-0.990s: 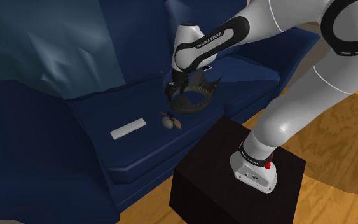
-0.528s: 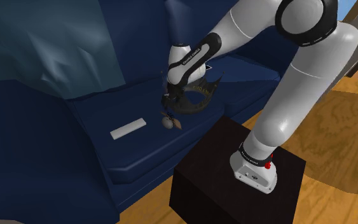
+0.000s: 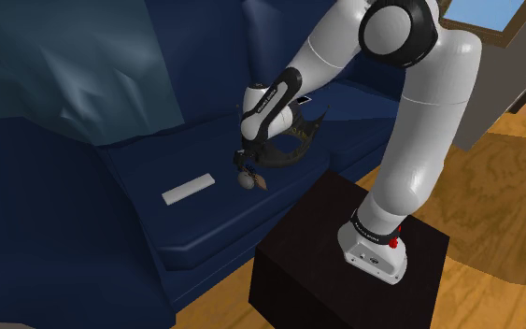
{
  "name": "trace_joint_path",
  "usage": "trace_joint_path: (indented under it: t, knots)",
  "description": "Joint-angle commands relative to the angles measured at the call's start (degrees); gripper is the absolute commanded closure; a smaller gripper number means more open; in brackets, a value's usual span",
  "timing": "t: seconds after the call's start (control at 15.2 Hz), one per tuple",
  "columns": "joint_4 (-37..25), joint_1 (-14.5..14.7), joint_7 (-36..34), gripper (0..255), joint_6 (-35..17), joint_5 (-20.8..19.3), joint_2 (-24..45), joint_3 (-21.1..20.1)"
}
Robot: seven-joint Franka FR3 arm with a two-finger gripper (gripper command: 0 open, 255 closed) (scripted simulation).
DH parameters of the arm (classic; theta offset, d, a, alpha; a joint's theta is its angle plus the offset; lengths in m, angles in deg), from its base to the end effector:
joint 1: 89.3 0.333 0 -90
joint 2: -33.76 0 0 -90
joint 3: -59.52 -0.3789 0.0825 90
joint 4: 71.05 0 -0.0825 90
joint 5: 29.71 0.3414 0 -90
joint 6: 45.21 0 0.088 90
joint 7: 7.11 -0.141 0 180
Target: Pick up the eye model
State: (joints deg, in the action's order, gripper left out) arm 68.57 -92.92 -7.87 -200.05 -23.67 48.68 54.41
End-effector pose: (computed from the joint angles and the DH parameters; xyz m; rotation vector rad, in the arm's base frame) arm 0.4871 0.0107 0.2650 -3.0707 0.1316 -0.0060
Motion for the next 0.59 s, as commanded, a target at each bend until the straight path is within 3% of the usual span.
trace_joint_path:
  t: [0.0,0.2,0.26,0.53]
  knots:
    - [-0.02,0.01,0.12,0,-1.52,0.04,1.51,0.00]
    - [-0.18,0.02,0.20,0,-2.65,0.04,2.80,0.01]
    - [-0.25,0.00,0.23,255,-2.59,0.04,2.81,0.02]
    - [-0.29,0.05,0.16,255,-2.62,0.02,2.88,0.02]
